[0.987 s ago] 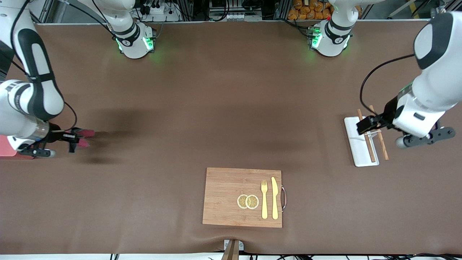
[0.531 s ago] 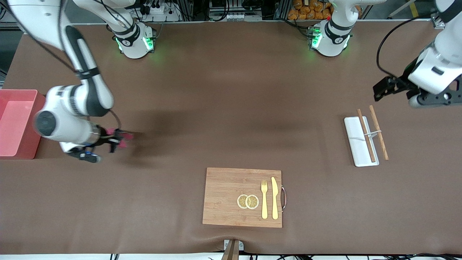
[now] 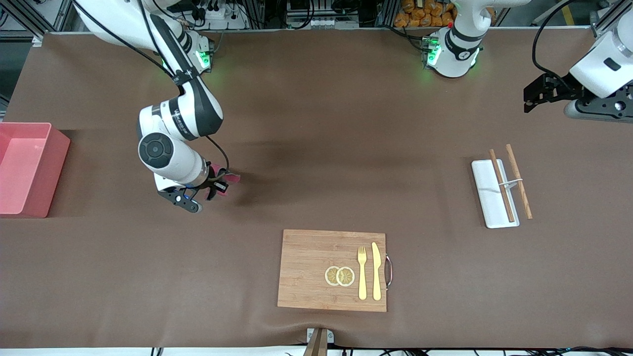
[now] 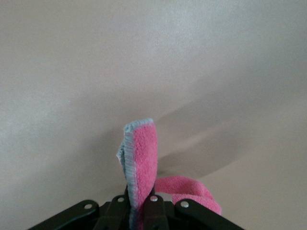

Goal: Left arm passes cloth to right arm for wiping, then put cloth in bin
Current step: 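Sweep the held cloth back and forth over the table with the right gripper, then move the cloth over the pink bin with the right gripper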

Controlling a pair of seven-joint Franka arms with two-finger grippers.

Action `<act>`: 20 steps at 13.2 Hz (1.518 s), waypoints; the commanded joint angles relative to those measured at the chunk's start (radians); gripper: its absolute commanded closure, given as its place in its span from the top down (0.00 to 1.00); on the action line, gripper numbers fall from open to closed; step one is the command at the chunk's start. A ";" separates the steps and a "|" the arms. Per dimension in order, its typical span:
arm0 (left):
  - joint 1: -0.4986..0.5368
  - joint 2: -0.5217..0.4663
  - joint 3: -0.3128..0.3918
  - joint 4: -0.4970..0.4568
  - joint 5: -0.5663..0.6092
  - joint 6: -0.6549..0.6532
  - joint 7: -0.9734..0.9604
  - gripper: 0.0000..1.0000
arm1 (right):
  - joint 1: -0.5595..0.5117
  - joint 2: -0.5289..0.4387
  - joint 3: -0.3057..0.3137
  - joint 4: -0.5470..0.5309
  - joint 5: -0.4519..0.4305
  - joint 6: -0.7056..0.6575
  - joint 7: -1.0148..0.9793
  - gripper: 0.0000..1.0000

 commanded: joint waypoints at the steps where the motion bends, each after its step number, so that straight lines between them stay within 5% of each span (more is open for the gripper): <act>1: -0.009 -0.010 0.001 0.017 0.021 -0.012 0.019 1.00 | -0.030 -0.017 -0.010 0.039 0.015 -0.076 -0.005 0.00; 4: -0.018 -0.010 -0.006 0.015 0.012 -0.016 0.007 1.00 | -0.132 -0.019 -0.011 0.165 0.009 -0.218 -0.161 0.00; 11: -0.016 -0.010 -0.048 0.018 0.001 -0.015 -0.014 1.00 | -0.491 -0.059 -0.014 0.180 -0.002 -0.259 -0.898 0.00; 20: -0.009 0.007 -0.040 0.118 0.002 -0.090 -0.018 1.00 | -0.890 -0.007 -0.016 0.405 -0.109 -0.348 -1.580 0.00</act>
